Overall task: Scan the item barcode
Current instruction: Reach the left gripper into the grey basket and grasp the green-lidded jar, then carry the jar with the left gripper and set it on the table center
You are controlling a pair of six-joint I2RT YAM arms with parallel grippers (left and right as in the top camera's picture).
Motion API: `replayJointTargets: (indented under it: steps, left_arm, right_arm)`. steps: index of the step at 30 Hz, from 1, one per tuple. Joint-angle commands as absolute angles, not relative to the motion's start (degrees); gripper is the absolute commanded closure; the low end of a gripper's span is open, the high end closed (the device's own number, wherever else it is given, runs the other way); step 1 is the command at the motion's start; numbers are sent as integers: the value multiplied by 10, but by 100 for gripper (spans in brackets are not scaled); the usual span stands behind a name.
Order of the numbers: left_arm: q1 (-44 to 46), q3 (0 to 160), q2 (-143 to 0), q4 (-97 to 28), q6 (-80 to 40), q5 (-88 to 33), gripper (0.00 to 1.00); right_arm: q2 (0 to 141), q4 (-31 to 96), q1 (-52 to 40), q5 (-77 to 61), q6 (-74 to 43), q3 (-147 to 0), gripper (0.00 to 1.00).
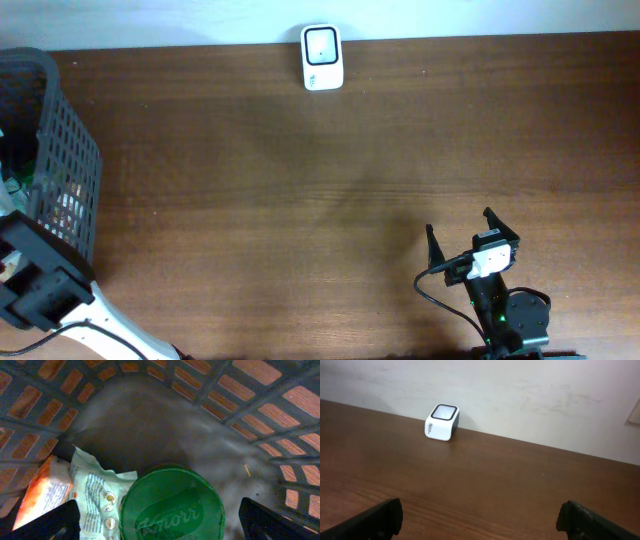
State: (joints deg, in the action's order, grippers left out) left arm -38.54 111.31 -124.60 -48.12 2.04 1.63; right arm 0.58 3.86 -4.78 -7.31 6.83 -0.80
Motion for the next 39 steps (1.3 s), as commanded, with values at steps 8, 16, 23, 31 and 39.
replayJointTargets:
  steps: [8,16,23,31,39]
  left_arm:
    - [-384,1111,-1268,-475,9,-3,1]
    - [-378,1106,-1305,-473,9,-13,13]
    - [-378,1125,-1305,-481,9,-34,31]
    - [-378,1322,-1277,-598,8,-111,30]
    - [-378,1368,-1094,-612,-7,-233,33]
  right_arm:
    - [2,39,-52,-70,66,-3,2]
    - [2,39,-52,-70,67,-3,2]
    - [2,39,-52,-70,67,-3,2]
    - [2,39,-52,-70,67,-3,2]
    - [2,39,-52,-70,67,-3,2]
